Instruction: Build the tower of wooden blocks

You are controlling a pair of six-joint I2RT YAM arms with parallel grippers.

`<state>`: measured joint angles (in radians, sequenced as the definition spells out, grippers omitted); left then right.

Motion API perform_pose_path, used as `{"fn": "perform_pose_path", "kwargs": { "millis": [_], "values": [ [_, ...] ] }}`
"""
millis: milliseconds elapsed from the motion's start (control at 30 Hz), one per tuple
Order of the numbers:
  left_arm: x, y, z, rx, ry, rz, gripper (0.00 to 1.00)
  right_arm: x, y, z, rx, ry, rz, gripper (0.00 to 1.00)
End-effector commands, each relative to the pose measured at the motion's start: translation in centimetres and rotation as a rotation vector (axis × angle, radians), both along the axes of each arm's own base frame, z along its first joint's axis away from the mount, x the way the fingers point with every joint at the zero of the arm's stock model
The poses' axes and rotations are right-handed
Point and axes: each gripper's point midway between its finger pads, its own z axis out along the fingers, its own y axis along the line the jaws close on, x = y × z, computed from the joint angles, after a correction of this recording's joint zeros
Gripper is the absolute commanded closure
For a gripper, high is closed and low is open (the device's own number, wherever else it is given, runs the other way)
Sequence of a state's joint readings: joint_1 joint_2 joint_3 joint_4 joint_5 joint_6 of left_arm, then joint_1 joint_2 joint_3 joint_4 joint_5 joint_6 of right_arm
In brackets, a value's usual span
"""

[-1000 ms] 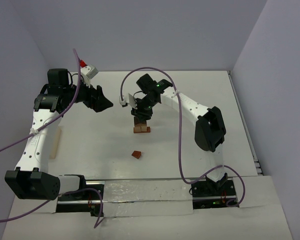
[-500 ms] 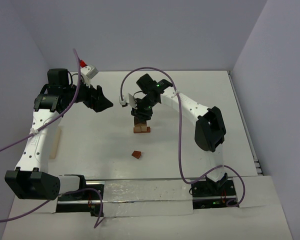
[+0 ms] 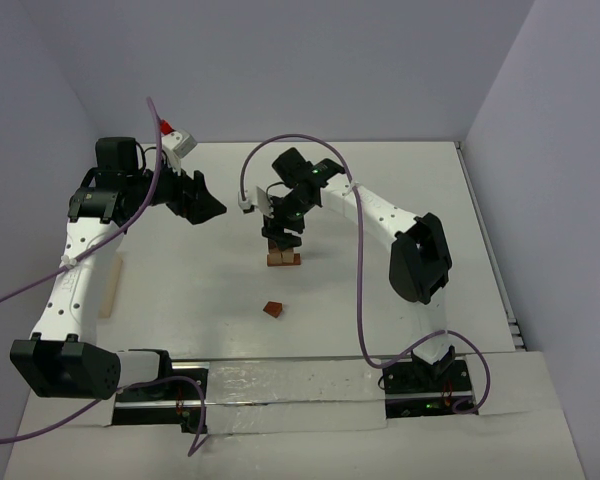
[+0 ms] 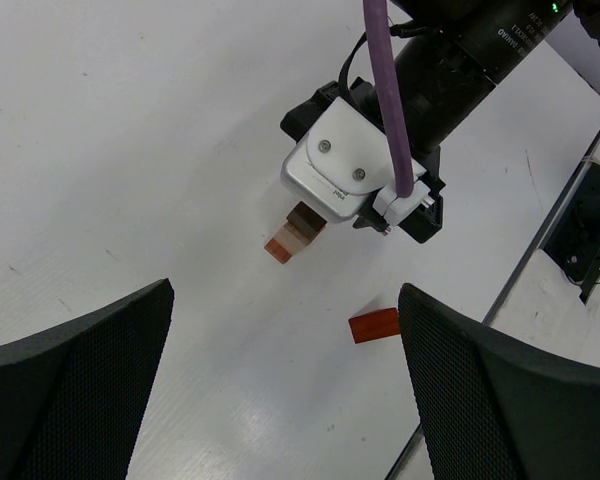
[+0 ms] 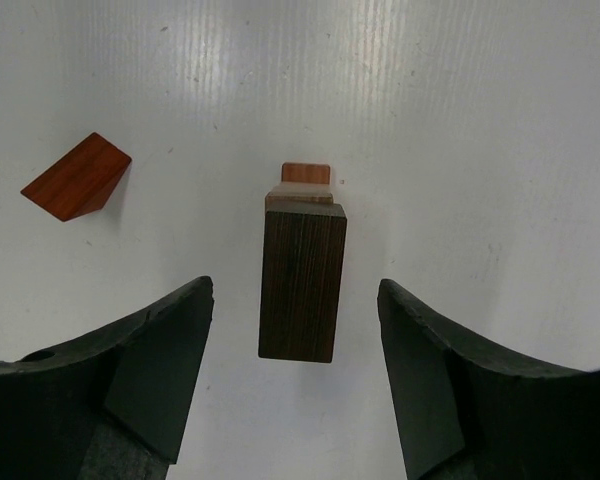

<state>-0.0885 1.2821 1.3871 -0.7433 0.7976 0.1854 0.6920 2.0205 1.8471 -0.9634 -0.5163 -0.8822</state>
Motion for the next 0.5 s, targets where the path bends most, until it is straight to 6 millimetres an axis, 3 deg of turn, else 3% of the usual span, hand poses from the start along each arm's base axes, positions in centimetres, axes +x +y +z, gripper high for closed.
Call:
{"fn": "perform_pose_path", "kwargs": {
  "millis": [0,133,267,300,467],
  "values": [
    [0.4,0.0,1.4,-0.033,-0.045,-0.012,0.01,0.2,1.6,3.9,0.088,-0.054,0.001,0.25],
    [0.5,0.5,2.0,-0.063,-0.045,-0.003,0.01,0.0,1.9,6.5,0.139,-0.082,-0.006,0.18],
    [0.7,1.2,1.9,-0.070,-0.046,0.030,0.01,-0.3,1.9,10.1,0.211,-0.126,-0.033,0.16],
    [0.7,1.5,1.8,-0.063,-0.055,0.050,0.01,-0.5,1.7,11.9,0.244,-0.151,-0.044,0.16],
    [1.2,3.1,-0.3,-0.007,-0.047,0.172,0.01,-0.6,1.1,15.5,0.357,-0.210,-0.137,0.15]
  ]
}}
